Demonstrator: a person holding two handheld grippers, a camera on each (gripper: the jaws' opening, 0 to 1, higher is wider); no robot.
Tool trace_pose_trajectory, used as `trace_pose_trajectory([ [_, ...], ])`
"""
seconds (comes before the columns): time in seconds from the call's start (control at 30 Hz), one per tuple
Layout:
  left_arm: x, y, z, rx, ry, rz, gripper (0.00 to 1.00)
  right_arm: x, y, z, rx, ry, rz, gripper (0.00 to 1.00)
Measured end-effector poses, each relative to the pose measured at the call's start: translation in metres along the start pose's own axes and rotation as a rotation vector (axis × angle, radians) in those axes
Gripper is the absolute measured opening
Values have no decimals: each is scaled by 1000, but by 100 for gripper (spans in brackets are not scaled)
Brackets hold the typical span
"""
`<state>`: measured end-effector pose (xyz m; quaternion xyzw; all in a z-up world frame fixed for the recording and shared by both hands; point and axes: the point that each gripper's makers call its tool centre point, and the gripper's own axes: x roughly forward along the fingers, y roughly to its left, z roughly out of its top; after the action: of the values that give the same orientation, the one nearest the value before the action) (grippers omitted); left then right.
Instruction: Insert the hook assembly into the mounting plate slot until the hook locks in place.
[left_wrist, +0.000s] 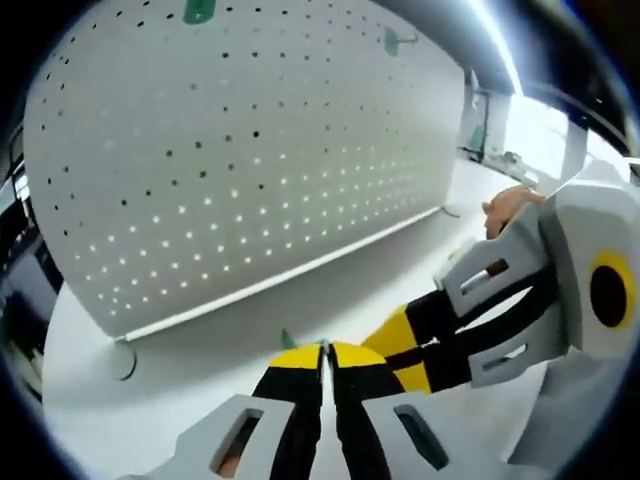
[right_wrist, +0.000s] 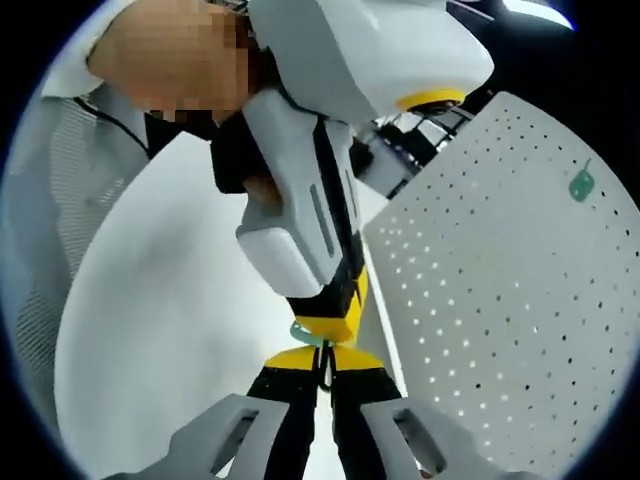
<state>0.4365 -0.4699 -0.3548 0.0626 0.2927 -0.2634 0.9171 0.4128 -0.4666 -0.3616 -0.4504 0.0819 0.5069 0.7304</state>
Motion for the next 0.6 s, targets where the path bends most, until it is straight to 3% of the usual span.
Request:
trace_pose_trajectory([
  [0.23,-1,1,4,-1,-18,8,1,-1,-2,2,102,-21,-3,2],
  [0.6,-4,6,11,-10,-55,28,1,-16,-15,15,421,-106,-16,8],
])
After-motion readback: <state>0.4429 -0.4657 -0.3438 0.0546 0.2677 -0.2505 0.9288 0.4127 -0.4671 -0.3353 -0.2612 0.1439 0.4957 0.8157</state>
